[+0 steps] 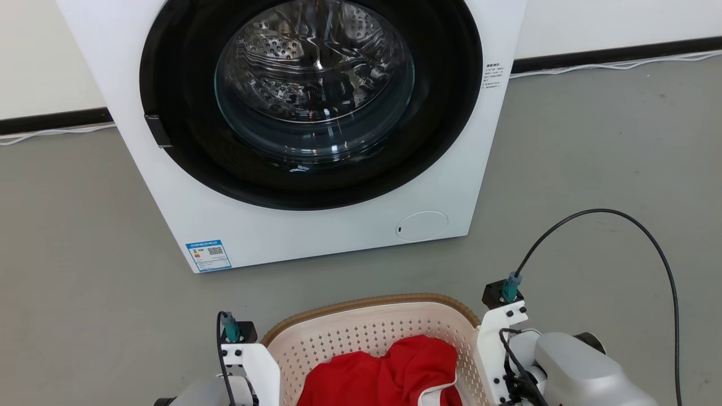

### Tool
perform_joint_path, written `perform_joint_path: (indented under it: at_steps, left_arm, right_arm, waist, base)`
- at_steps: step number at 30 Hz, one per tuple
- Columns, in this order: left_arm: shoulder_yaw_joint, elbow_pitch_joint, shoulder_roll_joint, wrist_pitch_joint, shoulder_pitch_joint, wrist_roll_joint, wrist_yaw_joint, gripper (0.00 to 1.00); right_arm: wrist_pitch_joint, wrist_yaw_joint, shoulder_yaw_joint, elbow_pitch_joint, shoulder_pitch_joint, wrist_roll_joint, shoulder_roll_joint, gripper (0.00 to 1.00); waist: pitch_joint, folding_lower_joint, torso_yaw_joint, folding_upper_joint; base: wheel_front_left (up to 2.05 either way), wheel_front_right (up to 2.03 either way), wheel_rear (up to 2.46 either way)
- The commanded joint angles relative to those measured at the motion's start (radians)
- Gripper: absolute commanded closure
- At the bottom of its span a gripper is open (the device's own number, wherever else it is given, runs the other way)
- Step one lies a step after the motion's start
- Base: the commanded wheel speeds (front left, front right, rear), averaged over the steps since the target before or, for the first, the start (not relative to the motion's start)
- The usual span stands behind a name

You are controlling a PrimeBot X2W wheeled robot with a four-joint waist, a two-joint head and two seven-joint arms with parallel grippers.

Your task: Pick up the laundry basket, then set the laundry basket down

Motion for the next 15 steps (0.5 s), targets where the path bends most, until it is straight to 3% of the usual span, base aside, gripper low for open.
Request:
perform_joint_path:
  at_steps: [1,15]
  left_arm:
    - [0.007,-0.015,0.006,-0.002,-0.041,-0.003,-0.008,1.00]
    - [-0.021,-0.007,0.006,-0.013,-0.053,-0.025,-0.005,1.00]
  right_arm:
    - [-0.013,0.009,0.010,-0.035,-0.024,0.012,0.028,1.00]
    - [-0.028,0.009,0.046,-0.029,-0.033,0.052,0.028,1.00]
  waist:
    - [0.001,0.0001,0.000,-0.0001]
    - [0.010,0.0001,0.006,-0.0001]
  base:
    - [0.00,0.00,0.00]
    - [0.00,0.00,0.00]
